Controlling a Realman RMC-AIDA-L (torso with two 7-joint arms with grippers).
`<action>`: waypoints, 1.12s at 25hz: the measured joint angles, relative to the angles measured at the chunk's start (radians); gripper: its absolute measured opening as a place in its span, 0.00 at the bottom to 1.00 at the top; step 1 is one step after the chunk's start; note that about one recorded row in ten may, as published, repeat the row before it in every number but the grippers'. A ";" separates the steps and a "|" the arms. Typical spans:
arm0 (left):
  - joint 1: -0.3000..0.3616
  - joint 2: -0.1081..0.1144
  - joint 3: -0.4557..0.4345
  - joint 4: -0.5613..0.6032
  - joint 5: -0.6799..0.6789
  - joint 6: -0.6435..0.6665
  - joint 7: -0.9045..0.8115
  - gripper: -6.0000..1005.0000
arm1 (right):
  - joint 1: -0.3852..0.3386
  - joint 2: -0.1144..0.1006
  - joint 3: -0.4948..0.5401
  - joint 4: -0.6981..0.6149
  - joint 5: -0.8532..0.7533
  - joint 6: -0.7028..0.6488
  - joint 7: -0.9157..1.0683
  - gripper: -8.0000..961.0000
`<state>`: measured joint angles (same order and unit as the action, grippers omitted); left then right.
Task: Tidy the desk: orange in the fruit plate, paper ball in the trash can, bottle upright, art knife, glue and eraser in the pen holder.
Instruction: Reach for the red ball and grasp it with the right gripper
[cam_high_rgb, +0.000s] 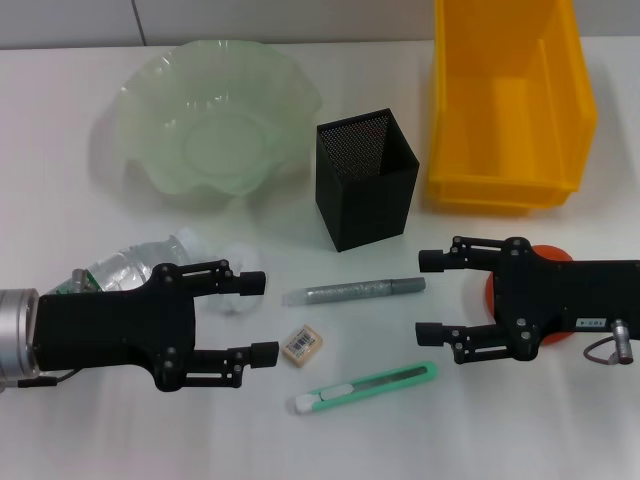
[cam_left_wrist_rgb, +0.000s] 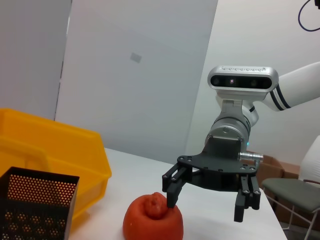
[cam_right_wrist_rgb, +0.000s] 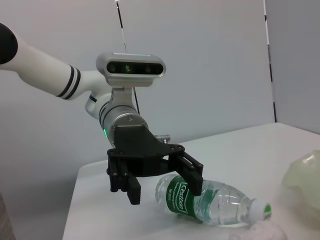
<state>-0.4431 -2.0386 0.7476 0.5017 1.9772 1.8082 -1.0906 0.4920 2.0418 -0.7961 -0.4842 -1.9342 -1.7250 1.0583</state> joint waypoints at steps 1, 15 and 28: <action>0.000 0.000 0.000 0.000 0.000 0.000 0.000 0.78 | 0.000 -0.001 0.000 0.000 0.000 0.000 0.000 0.85; -0.001 -0.007 -0.001 0.000 0.000 -0.003 0.000 0.78 | -0.002 -0.019 0.012 -0.019 0.000 -0.035 0.034 0.85; 0.005 -0.008 -0.001 0.000 -0.002 -0.006 0.000 0.78 | -0.018 -0.050 0.130 -0.340 -0.135 -0.171 0.334 0.85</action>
<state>-0.4382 -2.0468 0.7470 0.5017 1.9753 1.8027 -1.0906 0.4740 1.9918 -0.6666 -0.8239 -2.0694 -1.8962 1.3921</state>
